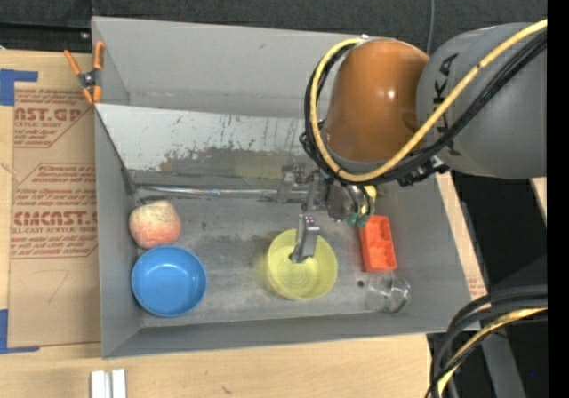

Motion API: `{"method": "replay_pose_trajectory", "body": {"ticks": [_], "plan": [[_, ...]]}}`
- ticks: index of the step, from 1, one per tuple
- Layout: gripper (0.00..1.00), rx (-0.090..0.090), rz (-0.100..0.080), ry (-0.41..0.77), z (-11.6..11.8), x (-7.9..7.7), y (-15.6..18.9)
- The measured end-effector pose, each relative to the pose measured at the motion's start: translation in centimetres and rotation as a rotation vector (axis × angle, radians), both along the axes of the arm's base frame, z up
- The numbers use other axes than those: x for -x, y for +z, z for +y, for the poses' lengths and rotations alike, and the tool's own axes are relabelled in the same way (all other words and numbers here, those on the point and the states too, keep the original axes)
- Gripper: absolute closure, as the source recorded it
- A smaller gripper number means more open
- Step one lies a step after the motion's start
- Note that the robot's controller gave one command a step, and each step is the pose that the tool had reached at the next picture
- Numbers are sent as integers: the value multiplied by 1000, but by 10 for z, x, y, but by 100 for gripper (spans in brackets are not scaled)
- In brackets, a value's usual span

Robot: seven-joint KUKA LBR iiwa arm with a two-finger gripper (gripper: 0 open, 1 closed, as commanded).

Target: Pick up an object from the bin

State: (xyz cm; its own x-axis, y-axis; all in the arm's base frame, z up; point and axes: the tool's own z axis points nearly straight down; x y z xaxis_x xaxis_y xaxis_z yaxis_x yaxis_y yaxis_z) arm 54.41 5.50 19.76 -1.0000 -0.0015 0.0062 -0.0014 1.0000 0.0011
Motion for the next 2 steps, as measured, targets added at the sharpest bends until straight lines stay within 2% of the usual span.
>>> {"method": "replay_pose_trajectory", "body": {"ticks": [1, 2], "plan": [[0, 0, -8, -1, 0, -2, 5], [0, 0, 3, 74, -60, 7, -131]]}}
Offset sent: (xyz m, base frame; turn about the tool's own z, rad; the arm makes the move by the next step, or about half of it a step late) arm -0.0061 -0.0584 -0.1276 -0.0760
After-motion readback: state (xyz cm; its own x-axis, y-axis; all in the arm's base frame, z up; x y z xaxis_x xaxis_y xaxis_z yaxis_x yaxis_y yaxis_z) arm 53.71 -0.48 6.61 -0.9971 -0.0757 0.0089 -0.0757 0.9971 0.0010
